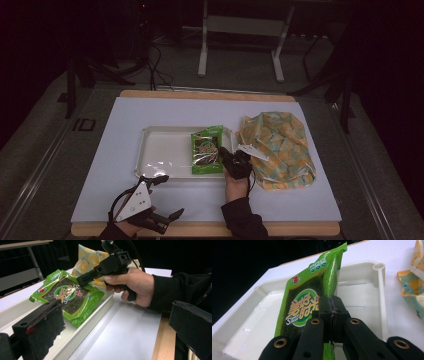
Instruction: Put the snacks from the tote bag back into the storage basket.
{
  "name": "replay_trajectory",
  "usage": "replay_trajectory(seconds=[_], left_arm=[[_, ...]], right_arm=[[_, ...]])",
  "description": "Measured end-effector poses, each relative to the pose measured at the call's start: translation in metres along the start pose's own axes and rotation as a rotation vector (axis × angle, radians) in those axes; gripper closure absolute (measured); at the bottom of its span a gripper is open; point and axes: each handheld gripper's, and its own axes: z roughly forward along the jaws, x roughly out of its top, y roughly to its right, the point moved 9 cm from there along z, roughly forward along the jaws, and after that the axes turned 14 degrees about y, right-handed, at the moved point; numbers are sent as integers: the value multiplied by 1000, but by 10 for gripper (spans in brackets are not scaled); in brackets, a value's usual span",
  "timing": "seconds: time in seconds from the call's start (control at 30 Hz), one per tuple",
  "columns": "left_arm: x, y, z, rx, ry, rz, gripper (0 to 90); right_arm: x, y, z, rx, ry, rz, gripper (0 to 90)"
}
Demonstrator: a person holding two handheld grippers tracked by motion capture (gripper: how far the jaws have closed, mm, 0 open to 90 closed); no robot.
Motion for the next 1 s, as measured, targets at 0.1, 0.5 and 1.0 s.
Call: replay_trajectory(seconds=[0.1,0.5,1.0], left_arm=[[0,0,0,1,2,-1,3],[0,0,0,-2,-2,0,3],[0,-1,1,-2,-3,1,3]], right_arm=[[-6,-1,-1,-3,-19,-16,889],[-6,2,-7,-15,-23,-28,887],[-16,9,-10,-23,-59,-16,883]])
